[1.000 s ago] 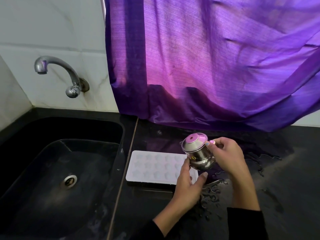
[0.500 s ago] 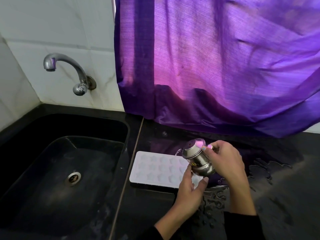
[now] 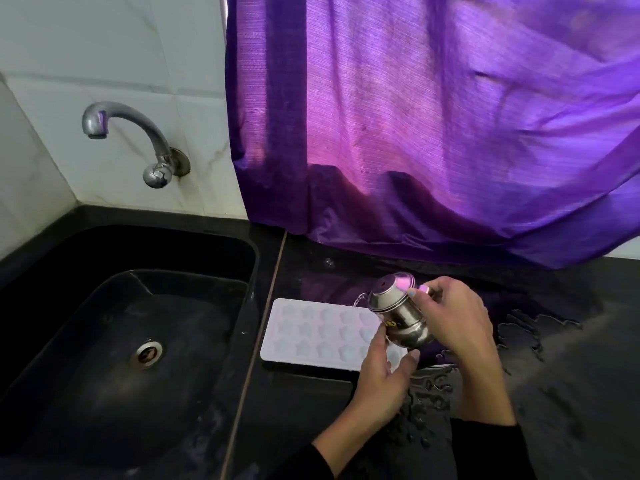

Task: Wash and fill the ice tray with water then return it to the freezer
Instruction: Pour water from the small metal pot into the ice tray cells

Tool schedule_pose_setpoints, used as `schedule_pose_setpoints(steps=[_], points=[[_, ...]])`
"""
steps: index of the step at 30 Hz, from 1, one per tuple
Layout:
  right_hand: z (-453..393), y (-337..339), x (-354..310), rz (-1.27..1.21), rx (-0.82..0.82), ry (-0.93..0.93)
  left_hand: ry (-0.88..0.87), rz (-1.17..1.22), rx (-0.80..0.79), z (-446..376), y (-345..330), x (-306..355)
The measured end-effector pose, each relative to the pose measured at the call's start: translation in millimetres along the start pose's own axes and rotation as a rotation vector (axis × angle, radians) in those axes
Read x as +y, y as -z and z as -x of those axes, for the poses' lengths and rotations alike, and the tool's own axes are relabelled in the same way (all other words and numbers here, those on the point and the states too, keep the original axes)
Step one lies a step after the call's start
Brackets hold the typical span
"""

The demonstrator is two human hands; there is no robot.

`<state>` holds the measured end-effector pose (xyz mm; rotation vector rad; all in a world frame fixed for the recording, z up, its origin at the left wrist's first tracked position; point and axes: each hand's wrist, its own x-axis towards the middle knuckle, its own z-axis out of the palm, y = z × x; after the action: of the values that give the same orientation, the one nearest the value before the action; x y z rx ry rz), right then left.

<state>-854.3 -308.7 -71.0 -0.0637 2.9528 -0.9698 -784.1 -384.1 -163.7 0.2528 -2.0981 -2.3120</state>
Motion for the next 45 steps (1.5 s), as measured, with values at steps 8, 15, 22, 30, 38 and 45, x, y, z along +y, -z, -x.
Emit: schedule_pose_setpoints(steps=[8, 15, 22, 30, 38, 45], points=[[2, 1, 11, -0.189, 0.002, -0.023, 0.006, 0.016, 0.04, 2, 2, 1], [0, -1, 7, -0.219, 0.034, 0.002, -0.025, 0.029, 0.084, 2, 6, 0], [0, -8, -8, -0.101, 0.018, 0.034, -0.034, 0.053, 0.089, 1, 12, -2], [0, -14, -22, 0.014, -0.008, 0.047, -0.027, 0.053, 0.099, -1, 17, -3], [-1, -17, -25, 0.035, -0.007, 0.038, -0.024, 0.047, 0.1, -4, 19, -6], [2, -17, -25, 0.025, -0.005, 0.034, -0.01, 0.043, 0.093, -5, 19, -10]])
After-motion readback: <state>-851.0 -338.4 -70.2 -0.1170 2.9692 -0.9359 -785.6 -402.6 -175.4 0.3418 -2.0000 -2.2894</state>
